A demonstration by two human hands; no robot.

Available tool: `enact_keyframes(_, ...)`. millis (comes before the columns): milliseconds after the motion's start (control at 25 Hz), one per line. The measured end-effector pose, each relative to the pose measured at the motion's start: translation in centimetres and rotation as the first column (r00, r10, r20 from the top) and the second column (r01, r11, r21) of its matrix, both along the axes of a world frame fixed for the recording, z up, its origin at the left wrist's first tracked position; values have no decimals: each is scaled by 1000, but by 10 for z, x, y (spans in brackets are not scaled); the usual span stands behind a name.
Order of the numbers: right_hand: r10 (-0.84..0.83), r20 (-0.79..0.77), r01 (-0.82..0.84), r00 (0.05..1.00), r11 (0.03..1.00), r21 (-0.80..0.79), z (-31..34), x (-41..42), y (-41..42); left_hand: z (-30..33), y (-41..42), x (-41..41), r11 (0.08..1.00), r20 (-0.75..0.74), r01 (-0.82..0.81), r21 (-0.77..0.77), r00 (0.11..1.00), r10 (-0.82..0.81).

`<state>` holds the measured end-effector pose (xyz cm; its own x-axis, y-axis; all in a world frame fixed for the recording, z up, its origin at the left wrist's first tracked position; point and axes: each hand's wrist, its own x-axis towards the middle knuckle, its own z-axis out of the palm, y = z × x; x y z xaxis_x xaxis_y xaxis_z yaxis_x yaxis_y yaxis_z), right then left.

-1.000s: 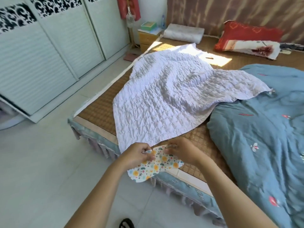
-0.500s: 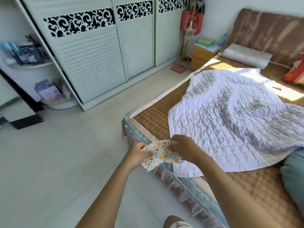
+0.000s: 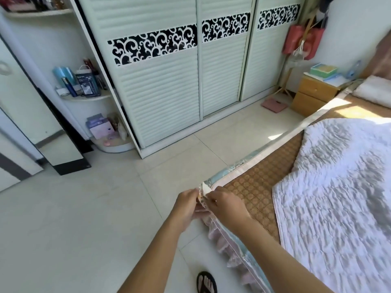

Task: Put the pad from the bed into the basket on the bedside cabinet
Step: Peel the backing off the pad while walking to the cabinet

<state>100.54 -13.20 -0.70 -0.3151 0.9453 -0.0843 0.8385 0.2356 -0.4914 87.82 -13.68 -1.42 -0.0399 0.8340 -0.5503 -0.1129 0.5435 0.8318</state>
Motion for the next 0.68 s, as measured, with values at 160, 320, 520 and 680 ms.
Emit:
enact_keyframes(160,135,107,-149,985,980,133,1,-62,82,6,84,-55,999,143,-52,-6,988,53)
enact_keyframes(320,161,-130,-149,978,984,96,0,-100,148,-2,155,-102,996,128,-88,-14,988,89)
enact_keyframes(520,-386,-342,316,857,917,-242,-18,-136,252,-21,253,-171,989,238,-145,-5,961,142)
enact_keyframes(680,-568,-577,233,587,801,-551,-26,-203,330,-26,342,-221,998,300,33,49,953,-46)
